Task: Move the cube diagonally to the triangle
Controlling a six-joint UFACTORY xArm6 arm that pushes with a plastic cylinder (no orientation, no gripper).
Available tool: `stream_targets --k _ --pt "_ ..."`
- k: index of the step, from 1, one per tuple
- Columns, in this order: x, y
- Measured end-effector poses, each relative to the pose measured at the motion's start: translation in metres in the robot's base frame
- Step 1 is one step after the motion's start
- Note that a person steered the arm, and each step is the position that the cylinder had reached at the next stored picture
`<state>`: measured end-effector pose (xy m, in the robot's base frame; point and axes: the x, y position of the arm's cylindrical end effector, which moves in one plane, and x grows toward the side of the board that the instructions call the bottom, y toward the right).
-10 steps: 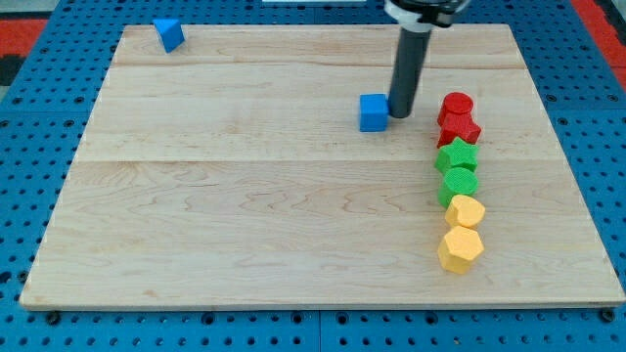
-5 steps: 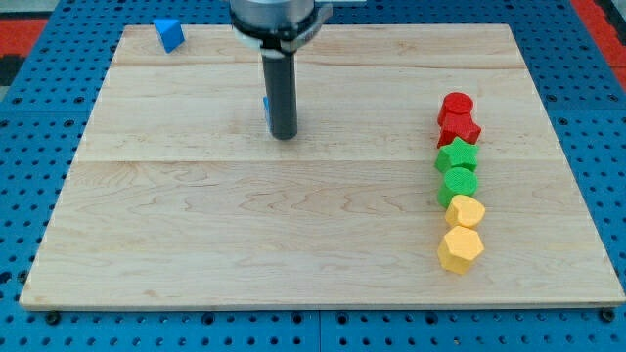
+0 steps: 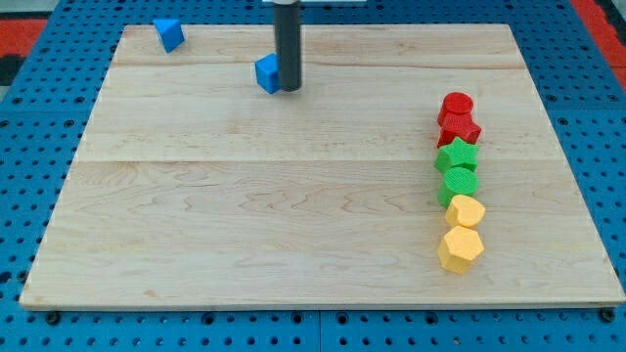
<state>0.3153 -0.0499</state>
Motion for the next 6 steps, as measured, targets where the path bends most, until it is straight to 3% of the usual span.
stream_targets --k 1,3,4,6 --pt "0.0 -0.021" --pt "-0.033 0.09" --pt "-0.043 0.084" --pt "-0.043 -0.02"
